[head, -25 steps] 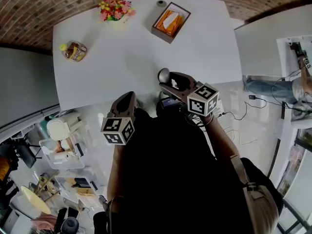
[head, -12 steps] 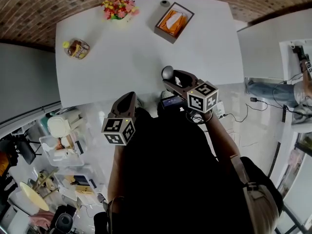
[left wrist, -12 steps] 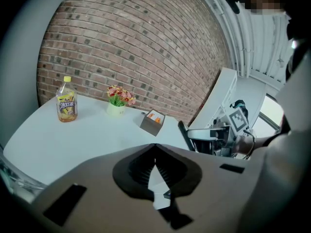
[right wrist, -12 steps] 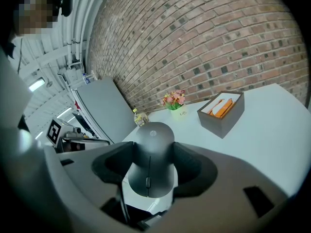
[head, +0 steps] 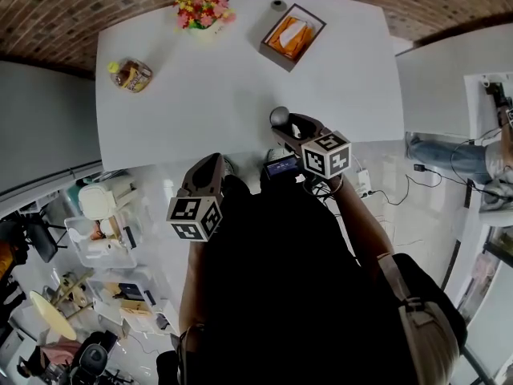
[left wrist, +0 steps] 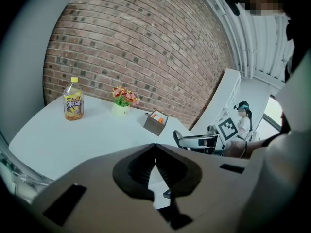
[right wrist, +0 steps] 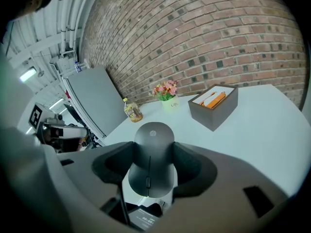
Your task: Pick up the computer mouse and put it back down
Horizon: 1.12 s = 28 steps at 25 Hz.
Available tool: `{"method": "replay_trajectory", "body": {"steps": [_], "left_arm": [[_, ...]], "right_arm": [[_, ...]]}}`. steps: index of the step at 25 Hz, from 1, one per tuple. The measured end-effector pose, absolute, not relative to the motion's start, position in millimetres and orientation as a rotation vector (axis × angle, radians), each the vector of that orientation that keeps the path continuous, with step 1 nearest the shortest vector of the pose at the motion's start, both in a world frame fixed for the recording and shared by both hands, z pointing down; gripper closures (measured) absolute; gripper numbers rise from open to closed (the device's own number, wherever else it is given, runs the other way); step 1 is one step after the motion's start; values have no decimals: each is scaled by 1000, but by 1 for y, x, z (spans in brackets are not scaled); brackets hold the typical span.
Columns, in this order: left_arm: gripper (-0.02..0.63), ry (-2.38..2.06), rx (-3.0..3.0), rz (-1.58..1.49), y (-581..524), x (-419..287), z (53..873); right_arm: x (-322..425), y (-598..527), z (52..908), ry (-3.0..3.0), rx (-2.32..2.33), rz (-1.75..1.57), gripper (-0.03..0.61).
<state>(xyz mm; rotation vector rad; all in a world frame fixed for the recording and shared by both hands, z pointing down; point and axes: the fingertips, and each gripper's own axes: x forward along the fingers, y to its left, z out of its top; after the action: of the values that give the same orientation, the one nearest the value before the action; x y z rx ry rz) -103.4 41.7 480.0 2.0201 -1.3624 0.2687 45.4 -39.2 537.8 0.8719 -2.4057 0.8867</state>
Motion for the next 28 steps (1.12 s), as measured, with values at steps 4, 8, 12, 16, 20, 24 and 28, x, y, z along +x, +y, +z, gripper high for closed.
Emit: {"method": "replay_trajectory", "body": {"steps": [4, 8, 12, 16, 20, 24, 28], "left_arm": [[604, -1378, 2008, 272, 46, -105, 481], [604, -1393, 1995, 272, 51, -108, 480], [604, -1404, 1987, 273, 55, -110, 480], [604, -1408, 1979, 276, 59, -111, 481], [604, -1411, 1975, 278, 60, -113, 480], [604, -1404, 1976, 284, 61, -112, 481], [604, -1392, 1977, 295, 65, -107, 484]], "right_arm": [[47, -41, 554, -2366, 870, 863, 305], [50, -42, 567, -2319, 877, 854, 305], [52, -44, 582, -2282, 881, 843, 305], [56, -47, 594, -2242, 892, 838, 305], [57, -51, 604, -2211, 895, 822, 305], [60, -57, 617, -2173, 906, 806, 305], [66, -61, 632, -2131, 912, 802, 305]]}}
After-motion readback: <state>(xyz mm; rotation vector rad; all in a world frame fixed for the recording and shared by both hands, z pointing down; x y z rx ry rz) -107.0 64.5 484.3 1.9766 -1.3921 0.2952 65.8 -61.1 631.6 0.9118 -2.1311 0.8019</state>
